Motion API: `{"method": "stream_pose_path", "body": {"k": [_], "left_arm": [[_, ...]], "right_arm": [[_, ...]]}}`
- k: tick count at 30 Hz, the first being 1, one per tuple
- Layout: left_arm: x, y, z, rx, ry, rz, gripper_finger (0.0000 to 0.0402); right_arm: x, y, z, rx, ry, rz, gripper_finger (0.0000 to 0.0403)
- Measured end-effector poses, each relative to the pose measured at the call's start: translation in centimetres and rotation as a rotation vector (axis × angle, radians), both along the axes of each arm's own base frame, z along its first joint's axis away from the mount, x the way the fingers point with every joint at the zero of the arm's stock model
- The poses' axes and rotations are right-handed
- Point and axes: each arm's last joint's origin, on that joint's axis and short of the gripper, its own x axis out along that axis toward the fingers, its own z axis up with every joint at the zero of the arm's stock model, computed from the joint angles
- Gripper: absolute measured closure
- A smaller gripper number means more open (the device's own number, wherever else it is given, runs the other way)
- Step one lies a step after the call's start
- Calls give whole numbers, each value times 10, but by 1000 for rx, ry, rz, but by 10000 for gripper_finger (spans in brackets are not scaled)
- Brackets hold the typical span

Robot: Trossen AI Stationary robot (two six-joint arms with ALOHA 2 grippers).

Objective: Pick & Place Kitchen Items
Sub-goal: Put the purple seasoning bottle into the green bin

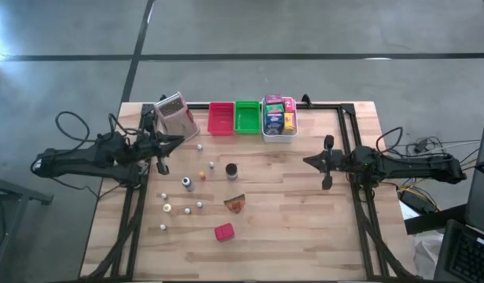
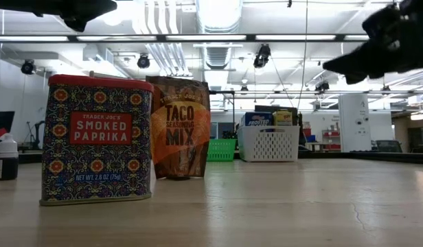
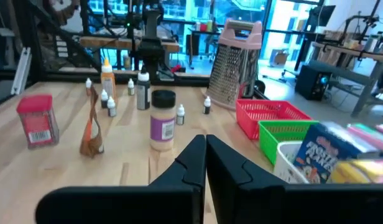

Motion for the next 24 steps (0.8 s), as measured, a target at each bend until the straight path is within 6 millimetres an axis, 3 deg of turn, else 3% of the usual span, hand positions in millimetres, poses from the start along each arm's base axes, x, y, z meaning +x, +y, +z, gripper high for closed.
{"method": "stream_pose_path", "body": {"k": [4,24], "left_arm": [[0,0,0,0,0,0,362],[0,0,0,0,-1,0,362]], "right_arm": [[-6,0,-15,-1,-1,1,394],[-14,1,-9,28,-74,2,394]]}}
